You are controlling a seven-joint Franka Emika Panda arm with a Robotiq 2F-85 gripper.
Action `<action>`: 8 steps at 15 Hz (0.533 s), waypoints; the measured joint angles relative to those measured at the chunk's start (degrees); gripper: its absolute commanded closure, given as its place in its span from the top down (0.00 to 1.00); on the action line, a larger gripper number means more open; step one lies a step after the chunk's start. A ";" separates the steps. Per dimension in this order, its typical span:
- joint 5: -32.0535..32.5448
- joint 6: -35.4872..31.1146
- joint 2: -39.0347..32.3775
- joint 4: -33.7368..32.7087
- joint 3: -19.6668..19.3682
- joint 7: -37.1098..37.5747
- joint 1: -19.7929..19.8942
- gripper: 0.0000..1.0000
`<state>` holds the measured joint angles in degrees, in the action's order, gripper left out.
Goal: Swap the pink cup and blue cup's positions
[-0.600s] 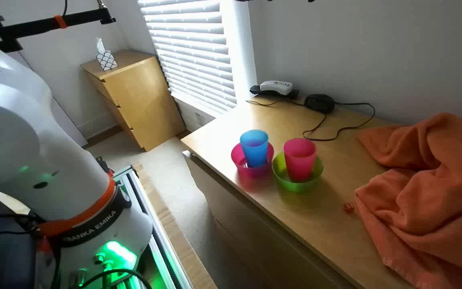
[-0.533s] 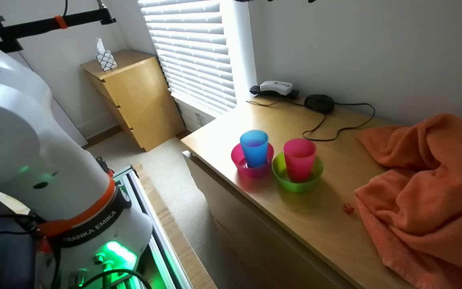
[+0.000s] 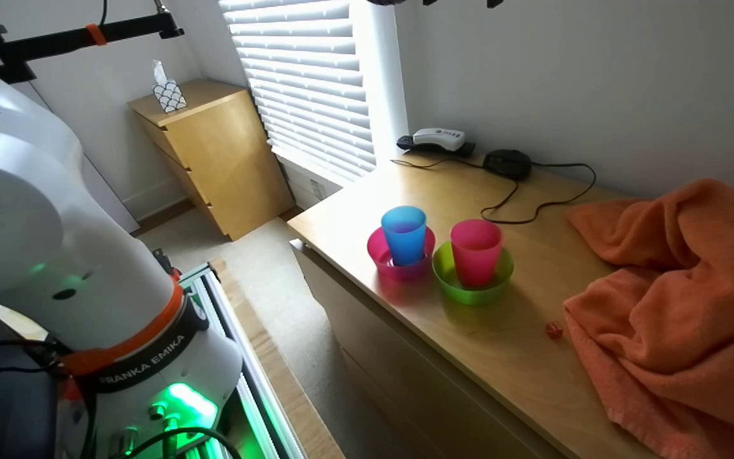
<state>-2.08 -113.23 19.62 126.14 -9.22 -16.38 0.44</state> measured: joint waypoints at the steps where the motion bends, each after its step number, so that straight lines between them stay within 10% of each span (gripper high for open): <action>1: 0.00 0.39 -0.31 0.40 0.14 0.00 0.00 1.00; 8: -1.49 4.18 -5.87 7.43 1.11 9.55 0.93 1.00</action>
<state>-3.57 -109.05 13.75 133.56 -8.11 -6.83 1.37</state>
